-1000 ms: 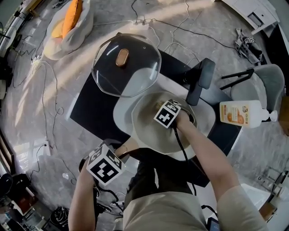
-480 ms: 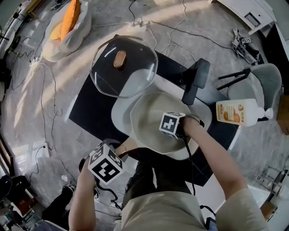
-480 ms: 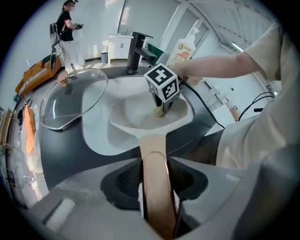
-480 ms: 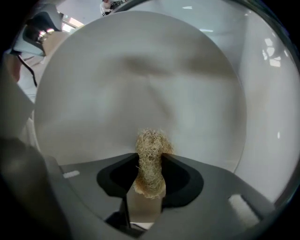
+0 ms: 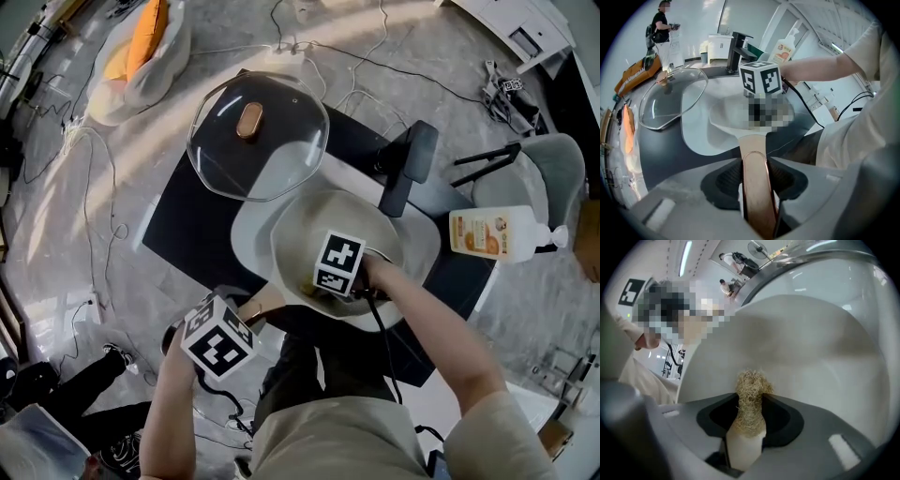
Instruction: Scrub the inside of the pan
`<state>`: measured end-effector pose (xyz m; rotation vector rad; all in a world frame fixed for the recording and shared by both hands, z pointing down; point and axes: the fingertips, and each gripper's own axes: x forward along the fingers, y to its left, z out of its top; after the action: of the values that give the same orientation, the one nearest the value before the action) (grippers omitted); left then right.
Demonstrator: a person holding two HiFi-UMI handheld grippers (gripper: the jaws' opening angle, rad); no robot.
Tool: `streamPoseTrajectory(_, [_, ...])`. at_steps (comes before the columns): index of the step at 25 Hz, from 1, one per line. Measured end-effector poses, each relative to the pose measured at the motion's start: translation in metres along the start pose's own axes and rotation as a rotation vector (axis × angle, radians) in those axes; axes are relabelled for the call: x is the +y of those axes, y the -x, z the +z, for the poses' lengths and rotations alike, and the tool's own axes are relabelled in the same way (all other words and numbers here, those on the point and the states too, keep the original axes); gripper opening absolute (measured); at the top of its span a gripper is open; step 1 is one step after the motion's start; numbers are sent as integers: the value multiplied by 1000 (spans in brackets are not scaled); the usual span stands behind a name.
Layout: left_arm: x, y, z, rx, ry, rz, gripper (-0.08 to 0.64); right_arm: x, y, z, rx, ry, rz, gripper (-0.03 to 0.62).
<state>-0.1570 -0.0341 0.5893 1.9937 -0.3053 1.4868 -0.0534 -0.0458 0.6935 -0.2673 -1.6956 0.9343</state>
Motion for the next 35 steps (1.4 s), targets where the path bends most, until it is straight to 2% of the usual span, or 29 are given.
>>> streamPoseTrajectory(4, [0,-1,0,-3,-4,1,169,-29,4,37,-174,-1,-104,164])
streamPoseTrajectory(8, [-2,0,0,-4,2,-3,167,-81,15,48,-253,-73,-299,164])
streamPoseTrajectory(12, [-1,-2,-1,-3,7,3,167,-133,27,27,-192,-105,-490,164])
streamPoseTrajectory(16, [10,-6,-6,36,-16,88,166,-154,34,-8,-82,-100,-553,163])
streamPoseTrajectory(22, [11,-9,-3,49,-40,100,166,-141,35,-50,46,-134,-522,161])
streamPoseTrajectory(26, [11,-9,-2,48,-36,102,166,-116,35,-69,98,-155,-428,161])
streamPoseTrajectory(31, [11,-9,-2,39,-31,99,166,-71,26,-60,10,-154,-218,163])
streamPoseTrajectory(35, [8,-11,-3,38,-36,98,166,-54,15,-37,-98,-131,-149,163])
